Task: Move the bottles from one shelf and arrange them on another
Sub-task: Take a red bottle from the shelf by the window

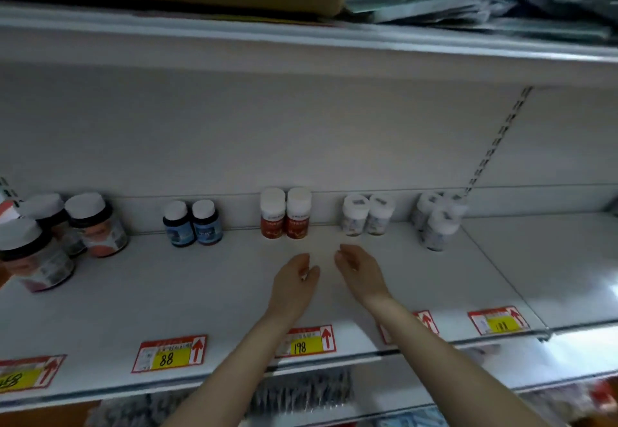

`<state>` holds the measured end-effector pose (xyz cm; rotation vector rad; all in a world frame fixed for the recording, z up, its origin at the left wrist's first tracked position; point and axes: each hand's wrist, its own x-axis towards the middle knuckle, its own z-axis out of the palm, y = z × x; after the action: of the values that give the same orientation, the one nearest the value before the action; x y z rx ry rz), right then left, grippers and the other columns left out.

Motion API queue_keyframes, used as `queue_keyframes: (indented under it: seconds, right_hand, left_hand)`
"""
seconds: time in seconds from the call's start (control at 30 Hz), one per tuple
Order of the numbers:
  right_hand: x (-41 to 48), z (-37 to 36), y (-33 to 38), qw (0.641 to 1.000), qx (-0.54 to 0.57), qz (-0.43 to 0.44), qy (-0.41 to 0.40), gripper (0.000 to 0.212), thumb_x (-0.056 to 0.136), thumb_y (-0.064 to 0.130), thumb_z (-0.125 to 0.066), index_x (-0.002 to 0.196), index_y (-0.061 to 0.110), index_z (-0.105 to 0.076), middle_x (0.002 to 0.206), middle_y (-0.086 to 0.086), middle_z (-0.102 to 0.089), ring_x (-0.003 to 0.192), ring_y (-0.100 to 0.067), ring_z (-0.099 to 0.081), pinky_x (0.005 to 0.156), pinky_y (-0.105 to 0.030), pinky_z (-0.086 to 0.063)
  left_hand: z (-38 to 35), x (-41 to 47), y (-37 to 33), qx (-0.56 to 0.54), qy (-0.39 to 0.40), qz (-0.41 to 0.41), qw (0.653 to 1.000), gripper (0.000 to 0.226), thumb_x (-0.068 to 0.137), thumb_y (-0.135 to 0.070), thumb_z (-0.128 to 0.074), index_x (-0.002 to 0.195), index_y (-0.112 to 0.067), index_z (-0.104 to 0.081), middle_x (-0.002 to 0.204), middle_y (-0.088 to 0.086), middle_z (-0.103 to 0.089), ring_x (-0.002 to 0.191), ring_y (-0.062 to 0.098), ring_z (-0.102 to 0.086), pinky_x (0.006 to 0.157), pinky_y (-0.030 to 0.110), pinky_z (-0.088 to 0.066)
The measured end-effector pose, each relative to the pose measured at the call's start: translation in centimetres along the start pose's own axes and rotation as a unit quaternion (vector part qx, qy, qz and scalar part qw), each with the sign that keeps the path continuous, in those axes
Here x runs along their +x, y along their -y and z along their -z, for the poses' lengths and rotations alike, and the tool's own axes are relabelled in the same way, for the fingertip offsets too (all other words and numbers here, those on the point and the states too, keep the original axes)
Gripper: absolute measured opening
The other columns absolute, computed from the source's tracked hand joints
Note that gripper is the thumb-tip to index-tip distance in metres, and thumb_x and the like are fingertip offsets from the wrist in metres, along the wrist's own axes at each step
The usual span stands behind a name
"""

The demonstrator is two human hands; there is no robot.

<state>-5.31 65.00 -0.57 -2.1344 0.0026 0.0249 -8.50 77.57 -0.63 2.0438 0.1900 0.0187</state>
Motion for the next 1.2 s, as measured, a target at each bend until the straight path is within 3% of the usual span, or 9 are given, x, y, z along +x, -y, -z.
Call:
queue_keyframes:
  seconds: [0.17, 0.27, 0.37, 0.47, 0.53, 0.63, 0.7, 0.83, 1.2]
  right_hand:
    - [-3.0, 6.9, -1.7, 0.997, -0.005, -0.008, -0.082, 0.033, 0.092, 0.018, -0.053, 0.12, 0.002, -0.056, 0.119, -0.017, -0.063, 0.11, -0.027, -0.058, 0.087, -0.019, -0.039]
    - [-4.3, 13.0, -3.8, 0.991, -0.023, -0.019, -0.131, 0.032, 0.091, 0.017, -0.053, 0.118, 0.001, -0.057, 0.117, -0.018, -0.063, 0.111, -0.03, -0.058, 0.087, -0.025, -0.04]
    - [-6.0, 19.6, -6.8, 0.986, -0.026, -0.034, -0.163, 0.033, 0.091, 0.016, -0.053, 0.119, 0.0, -0.056, 0.116, -0.019, -0.063, 0.11, -0.029, -0.059, 0.084, -0.021, -0.038]
    - [-8.4, 26.7, -10.5, 0.976, -0.017, -0.049, -0.212, 0.034, 0.091, 0.015, -0.054, 0.12, -0.002, -0.054, 0.117, -0.019, -0.062, 0.109, -0.027, -0.058, 0.08, -0.012, -0.036]
    - [-10.4, 31.9, -13.2, 0.969, -0.012, -0.064, -0.237, 0.035, 0.092, 0.018, -0.053, 0.122, 0.001, -0.053, 0.117, -0.015, -0.061, 0.107, -0.021, -0.057, 0.082, -0.013, -0.036]
    - [-13.4, 39.7, -17.4, 0.955, -0.017, -0.087, -0.285, 0.035, 0.091, 0.022, -0.053, 0.122, 0.004, -0.054, 0.114, -0.011, -0.062, 0.1, -0.016, -0.056, 0.082, -0.016, -0.038]
    - [-15.0, 44.1, -19.7, 0.942, -0.024, -0.096, -0.321, 0.034, 0.09, 0.023, -0.054, 0.119, 0.005, -0.057, 0.109, -0.01, -0.064, 0.096, -0.015, -0.056, 0.083, -0.021, -0.04]
    - [-17.7, 50.9, -23.7, 0.926, -0.019, -0.113, -0.36, 0.03, 0.09, 0.019, -0.054, 0.116, 0.005, -0.058, 0.098, -0.001, -0.059, 0.092, -0.011, -0.054, 0.078, -0.019, -0.038]
    - [-13.5, 59.8, -35.0, 0.913, 0.02, -0.156, -0.377, 0.031, 0.091, 0.02, -0.053, 0.119, 0.006, -0.057, 0.111, -0.005, -0.062, 0.097, -0.01, -0.054, 0.082, -0.02, -0.04]
  left_hand:
    - [-4.7, -1.0, -4.5, 0.014, 0.054, -0.042, 0.998, 0.035, 0.092, -0.019, -0.047, 0.126, -0.008, -0.05, 0.134, 0.01, -0.052, 0.125, 0.023, -0.047, 0.095, 0.02, -0.031]
    - [-9.1, -1.9, -8.4, 0.015, 0.091, -0.079, 0.993, 0.008, 0.089, -0.022, -0.051, 0.089, -0.028, -0.056, 0.103, 0.011, -0.062, 0.109, 0.027, -0.055, 0.078, 0.023, -0.031]
    - [-14.4, -3.1, -12.4, -0.01, 0.115, -0.13, 0.985, 0.014, 0.069, -0.043, -0.041, 0.062, -0.036, -0.031, 0.069, 0.002, -0.052, 0.084, 0.021, -0.051, 0.07, 0.025, -0.031]
    - [-21.1, -5.1, -16.7, -0.055, 0.161, -0.149, 0.974, 0.01, 0.079, -0.03, -0.055, 0.082, -0.021, -0.059, 0.081, 0.005, -0.051, 0.087, 0.014, -0.049, 0.072, 0.021, -0.033]
    - [-26.5, -6.6, -19.2, -0.075, 0.193, -0.155, 0.966, 0.022, 0.086, -0.012, -0.057, 0.105, -0.002, -0.06, 0.091, 0.006, -0.05, 0.089, 0.015, -0.047, 0.076, 0.019, -0.032]
    - [-34.1, -9.4, -22.8, -0.082, 0.233, -0.174, 0.953, 0.039, 0.086, -0.017, -0.057, 0.119, 0.005, -0.053, 0.109, 0.016, -0.06, 0.102, 0.024, -0.056, 0.088, 0.022, -0.036]
    - [-38.3, -10.8, -25.1, -0.087, 0.248, -0.184, 0.947, 0.036, 0.088, -0.012, -0.055, 0.121, 0.003, -0.052, 0.124, 0.018, -0.058, 0.113, 0.027, -0.056, 0.094, 0.026, -0.039]
    - [-45.3, -12.9, -28.9, -0.069, 0.271, -0.201, 0.939, 0.037, 0.087, -0.014, -0.055, 0.122, -0.001, -0.052, 0.128, 0.015, -0.057, 0.116, 0.026, -0.055, 0.099, 0.029, -0.039]
    - [-60.1, -7.8, -33.4, -0.01, 0.276, -0.206, 0.939, 0.039, 0.088, -0.015, -0.053, 0.124, -0.001, -0.05, 0.128, 0.015, -0.057, 0.117, 0.026, -0.053, 0.096, 0.028, -0.039]
